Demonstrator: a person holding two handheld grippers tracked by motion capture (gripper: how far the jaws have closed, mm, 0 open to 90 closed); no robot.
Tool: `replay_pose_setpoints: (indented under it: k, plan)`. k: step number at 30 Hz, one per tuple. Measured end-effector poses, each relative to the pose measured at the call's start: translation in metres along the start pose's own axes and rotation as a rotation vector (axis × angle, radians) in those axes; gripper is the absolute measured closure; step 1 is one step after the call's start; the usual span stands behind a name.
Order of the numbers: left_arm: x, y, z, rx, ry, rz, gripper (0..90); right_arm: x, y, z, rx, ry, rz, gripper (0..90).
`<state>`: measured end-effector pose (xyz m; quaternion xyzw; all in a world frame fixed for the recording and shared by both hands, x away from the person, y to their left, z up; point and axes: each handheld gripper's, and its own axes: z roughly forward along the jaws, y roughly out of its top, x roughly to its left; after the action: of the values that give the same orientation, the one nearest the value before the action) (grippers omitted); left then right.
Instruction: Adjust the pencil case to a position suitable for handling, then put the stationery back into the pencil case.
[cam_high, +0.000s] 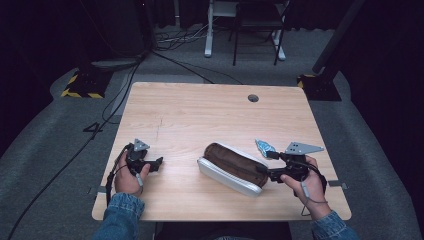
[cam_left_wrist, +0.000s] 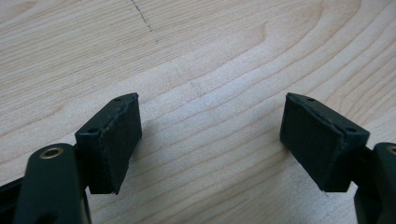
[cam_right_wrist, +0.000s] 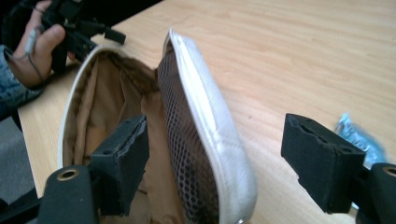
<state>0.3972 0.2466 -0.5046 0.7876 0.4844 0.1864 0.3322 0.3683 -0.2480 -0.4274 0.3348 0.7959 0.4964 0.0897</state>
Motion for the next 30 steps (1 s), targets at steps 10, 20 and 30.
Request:
replay_pose_setpoints:
  k: [10,20,30]
  plan:
    - [0.0,0.001,0.001,-0.001,0.002,-0.002,20.6,-0.014,0.02,-0.012,-0.046,-0.03,0.0,23.1]
    - [0.0,0.001,0.001,0.001,0.003,0.0,20.7,-0.039,0.024,-0.009,-0.025,-0.144,0.024,23.8]
    - [0.0,0.001,0.001,0.001,0.002,0.0,20.6,-0.068,0.018,0.007,0.014,-0.239,0.046,23.2]
